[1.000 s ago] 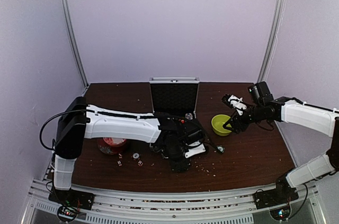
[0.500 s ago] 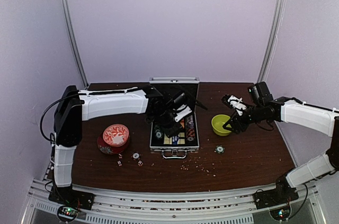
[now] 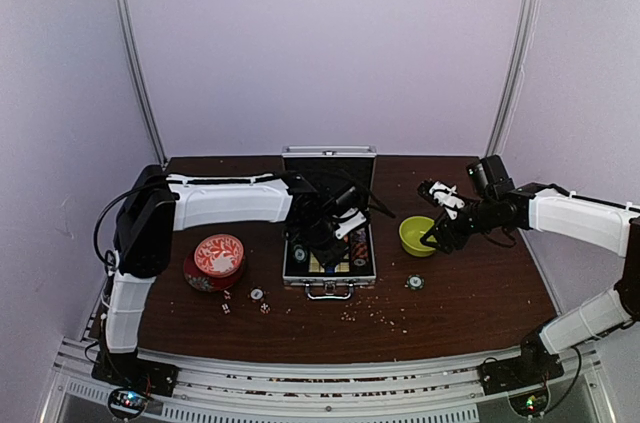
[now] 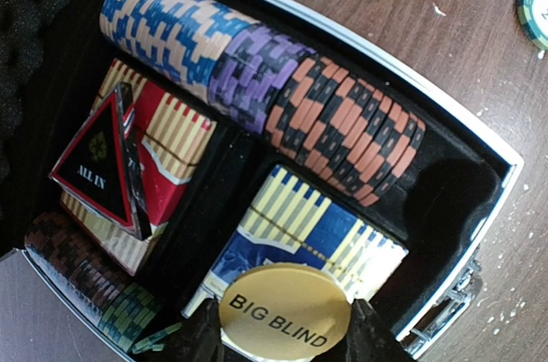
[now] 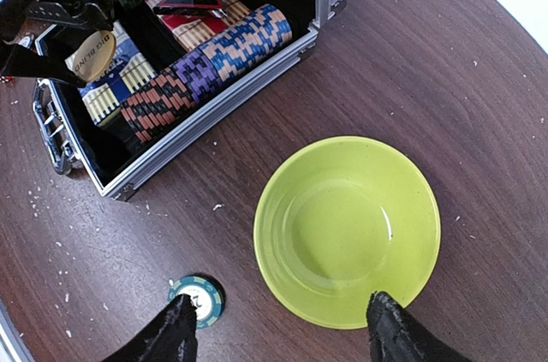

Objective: Pack up texas hold em set

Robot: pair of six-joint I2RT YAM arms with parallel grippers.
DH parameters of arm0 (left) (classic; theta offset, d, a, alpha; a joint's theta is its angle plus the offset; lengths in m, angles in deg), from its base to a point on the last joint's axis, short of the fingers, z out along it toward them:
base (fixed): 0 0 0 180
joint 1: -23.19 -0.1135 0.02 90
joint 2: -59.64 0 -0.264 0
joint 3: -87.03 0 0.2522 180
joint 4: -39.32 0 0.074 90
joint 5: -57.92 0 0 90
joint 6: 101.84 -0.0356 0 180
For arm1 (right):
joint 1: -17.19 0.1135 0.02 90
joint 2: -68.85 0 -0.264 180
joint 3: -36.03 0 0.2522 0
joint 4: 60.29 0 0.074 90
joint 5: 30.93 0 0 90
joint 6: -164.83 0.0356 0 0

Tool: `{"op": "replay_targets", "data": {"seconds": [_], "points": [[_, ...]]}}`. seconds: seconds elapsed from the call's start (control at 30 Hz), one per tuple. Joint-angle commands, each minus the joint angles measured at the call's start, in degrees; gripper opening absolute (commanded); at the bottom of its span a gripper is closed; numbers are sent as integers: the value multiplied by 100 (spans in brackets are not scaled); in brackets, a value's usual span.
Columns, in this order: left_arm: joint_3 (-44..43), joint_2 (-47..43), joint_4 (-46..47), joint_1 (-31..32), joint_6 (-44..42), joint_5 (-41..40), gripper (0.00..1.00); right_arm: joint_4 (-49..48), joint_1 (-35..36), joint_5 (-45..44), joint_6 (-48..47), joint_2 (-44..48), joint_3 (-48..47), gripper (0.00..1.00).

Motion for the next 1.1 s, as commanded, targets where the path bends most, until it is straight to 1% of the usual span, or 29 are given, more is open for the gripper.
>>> {"op": "replay_targets", "data": {"seconds": [0.0, 0.37, 0.47, 0.57, 0.73, 0.83, 0.93, 0.97, 1.07], "points": [[-31, 128, 134, -59, 65, 103, 46, 31, 21, 59, -35, -52, -36, 69], [5, 121, 125, -84, 73, 146, 59, 39, 23, 74, -37, -75, -40, 69], [-46, 35, 24, -81, 130, 10, 60, 41, 24, 94, -40, -70, -39, 69], [42, -281, -26, -77, 220, -14, 61, 44, 23, 99, -33, -70, -36, 69], [615, -1035, -124, -76, 508, -196, 62, 56, 23, 104, -33, -91, -47, 69], [1014, -1341, -455, -79, 673, -288, 62, 61, 27, 97, -42, -105, -58, 69], [1603, -1684, -572, -84, 817, -370, 60, 70, 47, 79, -50, -105, -81, 69], [1813, -1783, -578, -85, 863, -348, 58, 74, 49, 78, -55, -98, -76, 69], [2314, -1979, -586, -85, 944, -180, 48, 73, 56, 74, -60, -108, -75, 69]]}}
